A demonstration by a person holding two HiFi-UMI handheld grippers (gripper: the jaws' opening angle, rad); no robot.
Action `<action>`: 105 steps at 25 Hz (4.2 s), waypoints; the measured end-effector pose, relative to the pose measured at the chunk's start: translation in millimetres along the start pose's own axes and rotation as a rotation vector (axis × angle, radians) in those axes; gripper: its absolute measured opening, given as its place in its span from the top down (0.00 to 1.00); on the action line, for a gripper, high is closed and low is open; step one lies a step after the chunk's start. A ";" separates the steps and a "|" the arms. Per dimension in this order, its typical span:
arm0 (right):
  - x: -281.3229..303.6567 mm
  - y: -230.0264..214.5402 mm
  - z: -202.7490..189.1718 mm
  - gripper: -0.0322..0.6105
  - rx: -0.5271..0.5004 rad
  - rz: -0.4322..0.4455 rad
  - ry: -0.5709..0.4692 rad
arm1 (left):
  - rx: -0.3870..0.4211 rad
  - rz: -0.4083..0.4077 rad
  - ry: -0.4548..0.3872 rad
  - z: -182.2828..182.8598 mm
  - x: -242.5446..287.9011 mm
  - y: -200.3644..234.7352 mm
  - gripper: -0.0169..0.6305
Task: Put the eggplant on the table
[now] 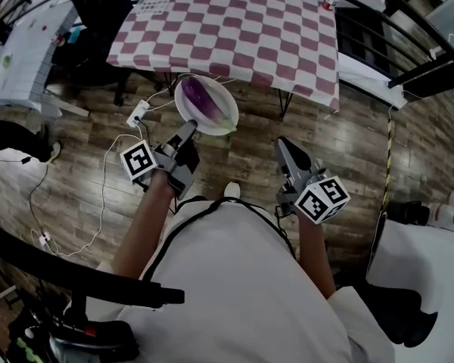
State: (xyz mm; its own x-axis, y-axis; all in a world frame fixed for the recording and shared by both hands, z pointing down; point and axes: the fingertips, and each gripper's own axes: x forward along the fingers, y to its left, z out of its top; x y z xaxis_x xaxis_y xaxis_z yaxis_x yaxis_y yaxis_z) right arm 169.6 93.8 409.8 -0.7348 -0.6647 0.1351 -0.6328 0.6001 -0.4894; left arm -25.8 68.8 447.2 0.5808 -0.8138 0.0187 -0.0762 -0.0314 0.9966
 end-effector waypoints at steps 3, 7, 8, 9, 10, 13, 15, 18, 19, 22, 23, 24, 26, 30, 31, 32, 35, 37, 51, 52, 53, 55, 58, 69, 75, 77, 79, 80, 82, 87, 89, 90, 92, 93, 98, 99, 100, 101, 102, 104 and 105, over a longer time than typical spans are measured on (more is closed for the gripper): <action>-6.2 -8.9 -0.8 0.94 0.001 0.009 0.009 | 0.006 0.003 -0.007 -6.8 7.3 1.5 0.93; -17.7 -20.8 -1.3 0.94 0.006 0.013 0.017 | 0.005 0.003 -0.012 -18.6 15.9 -0.7 0.93; -20.2 -22.6 -2.3 0.94 0.008 0.013 0.019 | 0.004 0.004 -0.014 -21.2 16.3 -1.0 0.93; -22.5 -23.9 -3.3 0.94 0.010 0.014 0.020 | 0.003 0.006 -0.014 -23.6 16.4 -0.9 0.93; -24.5 -25.0 -4.3 0.94 0.012 0.013 0.021 | 0.002 0.008 -0.013 -25.7 16.4 -0.6 0.93; -28.7 -27.7 -7.2 0.94 0.018 0.013 0.025 | 0.006 0.017 -0.014 -28.9 15.9 1.2 0.93; -30.3 -28.0 -9.2 0.94 0.021 0.014 0.026 | 0.007 0.018 -0.015 -30.2 15.5 0.9 0.93; -32.3 -26.6 -10.2 0.94 0.022 0.019 0.025 | 0.015 0.023 -0.014 -31.6 14.1 1.4 0.93; -32.9 -26.9 -9.6 0.94 0.022 0.020 0.023 | 0.017 0.025 -0.013 -31.7 14.4 1.2 0.93; -33.7 -29.5 -5.4 0.94 0.026 0.017 0.007 | 0.028 0.020 -0.006 -29.8 20.0 -3.7 0.93; -33.8 -29.7 -4.3 0.94 0.026 0.016 0.002 | 0.033 0.017 -0.003 -28.9 22.3 -5.9 0.93; -34.0 -29.6 -3.8 0.94 0.026 0.016 -0.001 | 0.037 0.013 0.000 -28.2 24.3 -7.7 0.93; -33.0 -29.6 -3.7 0.94 0.028 0.015 -0.006 | 0.041 0.009 0.004 -26.4 27.4 -9.7 0.93; -27.3 -33.3 -2.8 0.94 0.032 0.005 -0.015 | 0.039 -0.003 0.015 -21.2 35.7 -11.1 0.93; -25.4 -34.3 -2.8 0.94 0.032 0.002 -0.016 | 0.036 -0.005 0.017 -19.7 37.5 -10.2 0.93; -23.0 -35.6 -2.6 0.94 0.032 -0.001 -0.017 | 0.034 -0.005 0.020 -17.6 39.5 -8.7 0.93; -10.6 -43.3 0.9 0.94 0.033 -0.017 -0.018 | 0.028 -0.002 0.030 -5.9 49.8 -2.3 0.93; -1.3 -48.9 3.2 0.94 0.033 -0.026 -0.021 | 0.027 -0.002 0.037 3.3 57.5 3.0 0.93; 124.7 -90.9 51.6 0.94 0.044 -0.058 -0.015 | -0.001 -0.008 0.097 115.8 151.7 11.3 0.93; 133.5 -93.2 55.1 0.94 0.044 -0.062 -0.015 | -0.001 -0.010 0.102 124.7 158.3 10.9 0.93; 142.5 -96.2 58.7 0.94 0.045 -0.068 -0.015 | 0.000 -0.011 0.108 133.9 165.3 10.5 0.93; 160.5 -103.5 66.2 0.94 0.049 -0.082 -0.017 | -0.002 -0.017 0.122 152.3 180.5 9.0 0.93; 186.0 -111.7 76.1 0.94 0.052 -0.101 -0.020 | -0.004 -0.018 0.140 177.7 198.5 9.7 0.93; 277.3 -143.3 111.2 0.94 0.039 -0.148 -0.025 | -0.025 -0.020 0.181 263.6 260.9 23.7 0.93; 325.8 -155.8 125.4 0.94 0.029 -0.158 -0.027 | -0.025 -0.023 0.196 309.1 282.2 39.6 0.93; 338.0 -161.2 129.6 0.94 0.032 -0.166 -0.028 | -0.028 -0.027 0.202 320.6 289.5 43.5 0.93; 348.1 -164.9 132.8 0.94 0.038 -0.171 -0.031 | -0.030 -0.026 0.211 329.5 294.8 47.7 0.93; 352.4 -165.9 133.7 0.94 0.039 -0.172 -0.032 | -0.029 -0.025 0.216 333.3 296.8 50.0 0.93; 359.1 -167.2 133.8 0.94 0.042 -0.174 -0.031 | -0.027 -0.027 0.223 338.6 300.6 53.6 0.93; 366.0 -169.4 133.6 0.94 0.043 -0.168 -0.016 | -0.038 -0.034 0.219 342.6 306.8 55.4 0.93; 366.4 -170.9 134.3 0.94 0.046 -0.161 -0.014 | -0.034 -0.033 0.214 342.1 307.5 57.2 0.93; 366.6 -171.5 133.9 0.94 0.047 -0.156 -0.011 | -0.033 -0.031 0.211 341.3 307.4 58.8 0.93; 368.2 -172.6 132.9 0.94 0.045 -0.144 0.000 | -0.037 -0.028 0.202 339.7 306.7 61.7 0.93; 369.3 -173.3 132.5 0.94 0.045 -0.138 0.005 | -0.040 -0.027 0.197 339.1 306.4 63.4 0.93; 372.0 -181.4 128.0 0.94 0.068 -0.101 0.040 | -0.047 -0.029 0.165 332.2 308.3 77.8 0.93; 373.0 -183.1 127.3 0.94 0.071 -0.091 0.051 | -0.054 -0.029 0.151 331.7 308.3 81.9 0.93; 374.1 -184.9 126.7 0.94 0.072 -0.082 0.063 | -0.060 -0.028 0.138 331.8 307.9 86.7 0.93; 374.7 -187.2 126.3 0.94 0.071 -0.075 0.074 | -0.064 -0.026 0.125 332.1 307.6 92.0 0.93; 374.8 -189.7 125.8 0.94 0.071 -0.071 0.083 | -0.066 -0.026 0.116 332.5 307.5 97.5 0.93; 373.9 -195.2 124.4 0.94 0.071 -0.068 0.100 | -0.065 -0.022 0.106 332.4 308.0 108.2 0.93; 374.0 -198.2 123.4 0.94 0.069 -0.067 0.108 | -0.064 -0.019 0.103 332.6 308.7 113.5 0.93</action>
State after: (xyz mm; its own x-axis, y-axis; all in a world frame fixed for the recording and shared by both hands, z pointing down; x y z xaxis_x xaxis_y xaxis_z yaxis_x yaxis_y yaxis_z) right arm 50.3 -328.6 451.0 -0.7154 -0.6487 0.2595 -0.6661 0.5212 -0.5335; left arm -124.7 -379.0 539.4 0.6618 -0.7496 0.0047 -0.0141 -0.0062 0.9999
